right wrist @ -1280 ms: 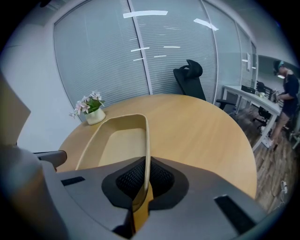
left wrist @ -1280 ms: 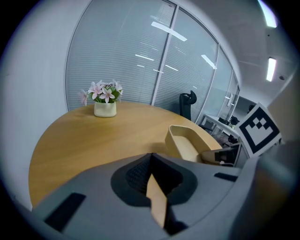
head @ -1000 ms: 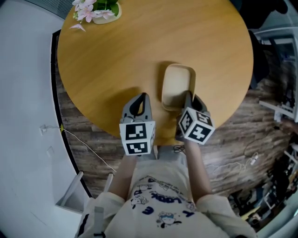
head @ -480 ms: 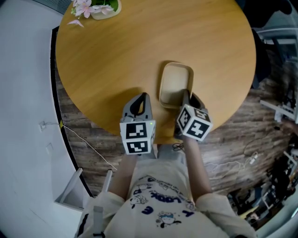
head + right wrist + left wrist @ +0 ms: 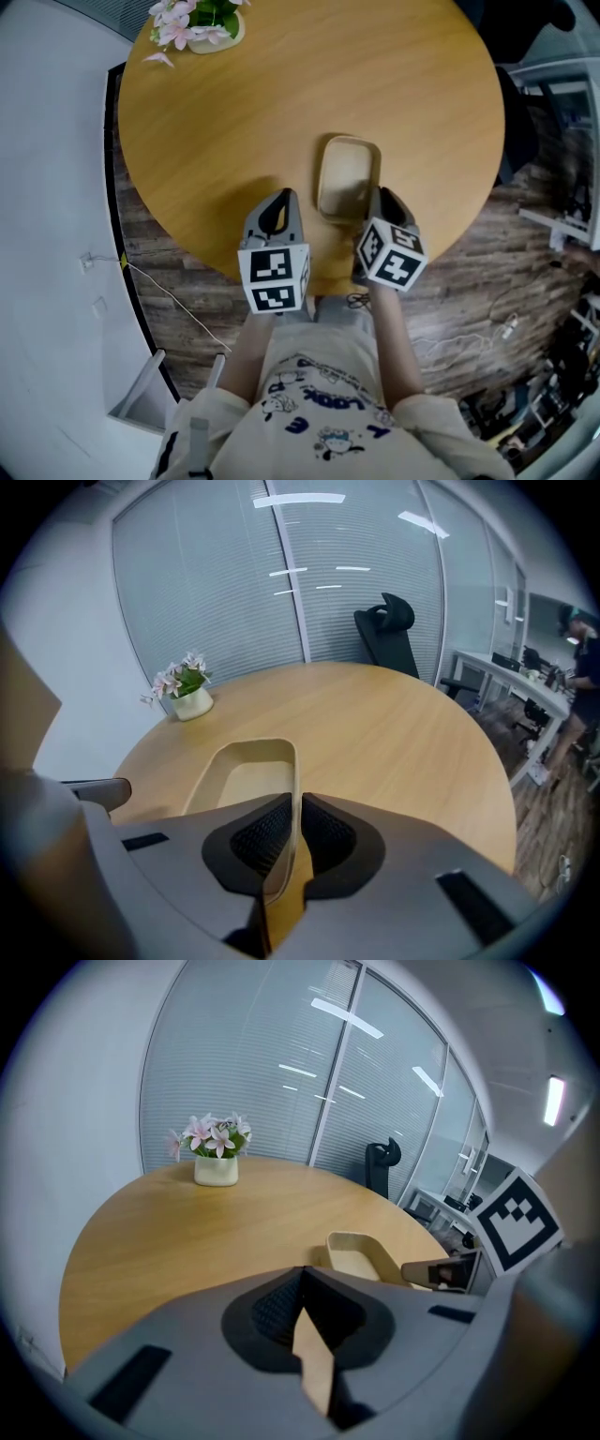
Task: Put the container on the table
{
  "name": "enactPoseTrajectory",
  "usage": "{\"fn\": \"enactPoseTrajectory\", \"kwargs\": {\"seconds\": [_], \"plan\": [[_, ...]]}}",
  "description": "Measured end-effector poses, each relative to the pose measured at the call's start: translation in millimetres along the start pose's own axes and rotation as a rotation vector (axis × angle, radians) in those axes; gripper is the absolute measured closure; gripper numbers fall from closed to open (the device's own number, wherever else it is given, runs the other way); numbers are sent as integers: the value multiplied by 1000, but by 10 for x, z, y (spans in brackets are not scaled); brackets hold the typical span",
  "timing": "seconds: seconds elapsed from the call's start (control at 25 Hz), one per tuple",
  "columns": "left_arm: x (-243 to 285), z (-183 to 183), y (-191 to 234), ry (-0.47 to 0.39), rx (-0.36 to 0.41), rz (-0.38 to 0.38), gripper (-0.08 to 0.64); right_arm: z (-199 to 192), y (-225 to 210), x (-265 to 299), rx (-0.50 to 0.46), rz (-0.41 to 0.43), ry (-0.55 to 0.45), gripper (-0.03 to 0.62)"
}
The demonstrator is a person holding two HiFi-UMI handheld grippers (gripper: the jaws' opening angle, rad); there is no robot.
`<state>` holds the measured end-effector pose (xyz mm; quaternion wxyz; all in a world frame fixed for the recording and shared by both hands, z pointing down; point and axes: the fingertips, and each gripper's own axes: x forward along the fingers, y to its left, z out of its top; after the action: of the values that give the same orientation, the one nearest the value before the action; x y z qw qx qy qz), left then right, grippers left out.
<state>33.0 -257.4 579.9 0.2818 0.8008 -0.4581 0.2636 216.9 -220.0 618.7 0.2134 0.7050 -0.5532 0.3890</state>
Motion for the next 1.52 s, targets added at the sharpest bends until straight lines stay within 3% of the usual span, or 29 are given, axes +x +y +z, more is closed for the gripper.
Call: {"fn": "enactPoseTrajectory", "kwargs": {"seconds": [0.36, 0.88, 1.2, 1.52], "plan": [[-356, 654, -194, -162, 38, -10, 557, 578, 0, -562, -22, 0, -196, 581], [-978, 1512, -501, -403, 77, -18, 555, 1455, 202, -1437, -80, 99, -494, 581], [-1332, 1773, -652, -503, 110, 2, 557, 1723, 233, -1851, -111, 129, -609, 581], [-1508, 1832, -692, -544, 119, 16, 557, 1781, 273, -2028, -120, 158, -652, 581]]}}
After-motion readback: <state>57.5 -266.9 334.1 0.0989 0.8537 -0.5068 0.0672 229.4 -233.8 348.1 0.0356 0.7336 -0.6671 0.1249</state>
